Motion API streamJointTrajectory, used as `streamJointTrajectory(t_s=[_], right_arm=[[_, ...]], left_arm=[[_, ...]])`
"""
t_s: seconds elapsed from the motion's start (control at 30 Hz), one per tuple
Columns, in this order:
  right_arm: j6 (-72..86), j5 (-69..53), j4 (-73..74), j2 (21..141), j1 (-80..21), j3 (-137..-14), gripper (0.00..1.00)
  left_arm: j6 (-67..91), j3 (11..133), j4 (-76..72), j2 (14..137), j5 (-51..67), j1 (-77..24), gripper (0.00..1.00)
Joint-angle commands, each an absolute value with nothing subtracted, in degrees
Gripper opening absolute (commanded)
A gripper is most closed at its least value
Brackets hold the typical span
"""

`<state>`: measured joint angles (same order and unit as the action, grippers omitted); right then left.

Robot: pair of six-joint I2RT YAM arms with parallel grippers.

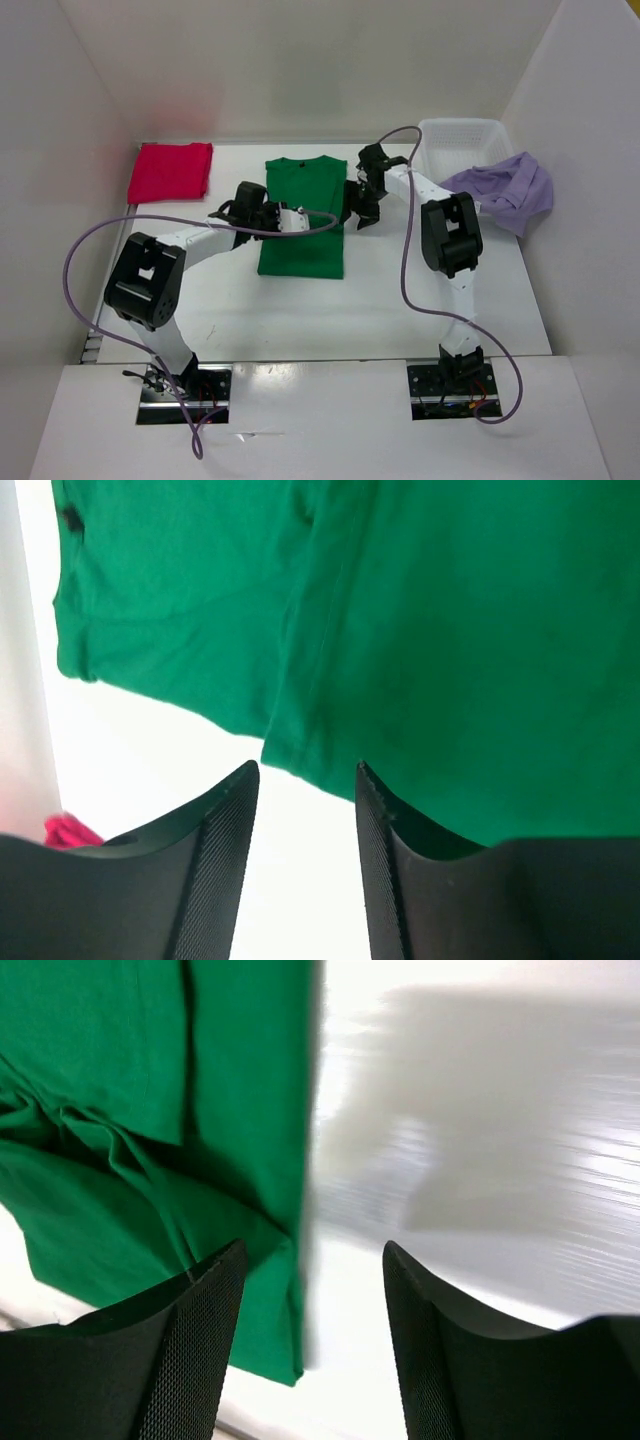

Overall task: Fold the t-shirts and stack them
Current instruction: Fold the folded rectangular tshirt in 1/3 of the way, then grab one side of the 2/3 rectangular tshirt with both arms

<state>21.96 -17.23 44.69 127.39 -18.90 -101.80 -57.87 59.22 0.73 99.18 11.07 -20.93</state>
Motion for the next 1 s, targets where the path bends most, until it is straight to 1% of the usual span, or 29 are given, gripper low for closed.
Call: streamJointTrajectory(t_s=[0.0, 0.07, 0.1, 0.13, 0.17, 0.23, 0.3, 0.33, 0.37, 0.4, 0.43, 0.47, 0.5, 0.53, 0.6, 0.63, 0.67, 0.73, 0.8, 0.97], right_arm=[[21.0, -13.3, 44.0, 120.4, -18.2, -103.6, 0.63], [21.0, -12.6, 41.0, 114.8, -18.2, -99.8, 0.61], [21.0, -12.6, 39.7, 113.0, -18.2, -98.2, 0.50], [21.0, -12.6, 38.3, 110.1, -19.2, -95.1, 0.41], [21.0, -12.6, 38.3, 109.2, -19.9, -93.8, 0.23], [21.0, -13.1, 38.3, 109.2, -23.2, -91.1, 0.09], [21.0, -12.6, 38.9, 110.1, -26.3, -90.4, 0.00], [21.0, -12.6, 39.5, 110.6, -26.4, -89.6, 0.00], [21.6, -13.1, 39.5, 110.7, -27.0, -89.6, 0.00], [21.6, -14.1, 39.5, 111.4, -27.0, -88.1, 0.05], [22.5, -15.7, 38.8, 111.4, -27.0, -87.3, 0.27], [23.5, -15.7, 38.8, 110.6, -26.5, -86.5, 0.37], [23.6, -15.7, 38.2, 109.3, -26.5, -85.8, 0.43], [24.4, -15.2, 38.1, 108.8, -26.5, -84.0, 0.54], [25.2, -15.2, 38.1, 108.1, -26.5, -80.9, 0.58], [25.9, -16.1, 38.1, 107.3, -26.5, -79.6, 0.58], [26.4, -16.8, 37.3, 106.8, -27.1, -78.2, 0.60], [27.2, -17.3, 36.1, 105.4, -27.7, -74.5, 0.61], [28.8, -17.3, 35.3, 104.9, -27.7, -71.8, 0.65], [30.2, -17.8, 32.8, 102.7, -28.2, -68.4, 0.66]], left_arm=[[-54.0, 60.3, -3.3, 99.7, 6.8, -20.1, 0.51], [-52.5, 60.8, -3.3, 99.0, 4.9, -20.1, 0.57], [-51.8, 60.8, -3.3, 99.0, 2.7, -19.6, 0.58], [-51.2, 60.8, -3.3, 97.7, 1.7, -19.6, 0.58], [-50.5, 61.4, -3.3, 97.2, 0.6, -19.6, 0.58], [-49.3, 61.4, -2.0, 95.3, -0.9, -19.6, 0.58], [-49.3, 62.1, 2.3, 93.9, -0.9, -19.6, 0.58], [-53.4, 62.1, 4.8, 92.0, 1.2, -19.6, 0.58], [-56.5, 60.9, 10.6, 90.9, 2.7, -19.6, 0.58], [-59.9, 59.5, 13.2, 89.7, 4.2, -19.6, 0.58], [-63.1, 57.7, 15.1, 88.2, 5.1, -20.2, 0.58], [-66.9, 55.6, 17.0, 84.9, 6.2, -20.8, 0.59], [-68.5, 51.8, 18.0, 83.5, 6.8, -20.8, 0.63], [-70.4, 50.5, 19.6, 81.1, 7.6, -22.0, 0.65], [-75.2, 47.8, 24.0, 79.5, 10.0, -22.9, 0.67], [-76.5, 47.3, 25.2, 79.5, 10.8, -22.9, 0.69], [-77.8, 46.8, 27.6, 79.5, 11.4, -23.7, 0.69], [-78.6, 45.7, 27.6, 80.2, 12.1, -24.3, 0.70], [-78.6, 45.1, 27.6, 80.8, 13.4, -24.3, 0.70], [-80.1, 44.3, 28.3, 80.8, 14.2, -26.2, 0.70]])
